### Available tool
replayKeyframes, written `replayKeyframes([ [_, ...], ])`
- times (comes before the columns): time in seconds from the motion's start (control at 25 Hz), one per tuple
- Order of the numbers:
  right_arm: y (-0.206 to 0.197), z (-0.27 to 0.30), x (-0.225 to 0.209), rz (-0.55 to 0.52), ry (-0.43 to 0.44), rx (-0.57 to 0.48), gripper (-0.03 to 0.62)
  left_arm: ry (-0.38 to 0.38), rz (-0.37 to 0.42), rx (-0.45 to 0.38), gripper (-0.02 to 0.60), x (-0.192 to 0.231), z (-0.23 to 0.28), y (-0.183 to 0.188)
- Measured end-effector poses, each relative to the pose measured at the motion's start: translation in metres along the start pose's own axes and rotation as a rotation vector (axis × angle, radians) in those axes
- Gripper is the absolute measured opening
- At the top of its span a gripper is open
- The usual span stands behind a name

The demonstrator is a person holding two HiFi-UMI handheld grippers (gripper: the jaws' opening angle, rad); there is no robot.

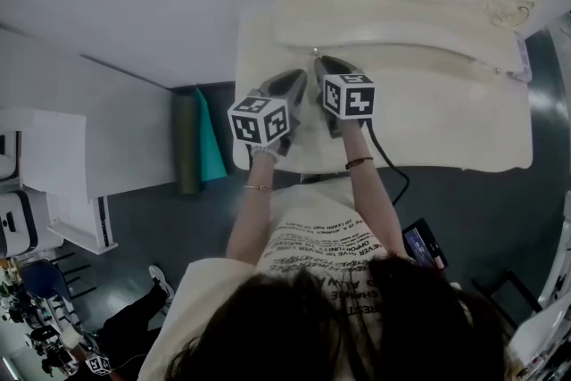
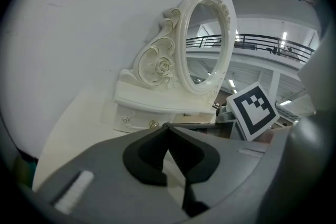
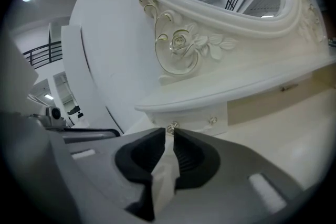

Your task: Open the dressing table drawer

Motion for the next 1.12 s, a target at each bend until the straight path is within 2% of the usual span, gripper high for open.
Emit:
replayKeyframes([
  [0.52, -0.002, 0.018, 0.002, 0.038, -0.029, 0.002, 0.123, -0.014, -0.007, 0.024, -0.003, 0.011, 0.000, -0.007],
  [1.12, 0.004, 0.033, 0.000, 0.075, -0.112, -0.007, 0.126, -0.015, -0.009, 0.026, -0.003, 0.028, -0.002, -0.006],
])
Point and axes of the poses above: the fingertips, and each gripper's own axes: z forward along the fingers, x to its left, y out of its top, the point moved 3 cm from there along -z, backward along the fingers, and after that the axes turned 3 degrees about -y, right-handed, at the moved point
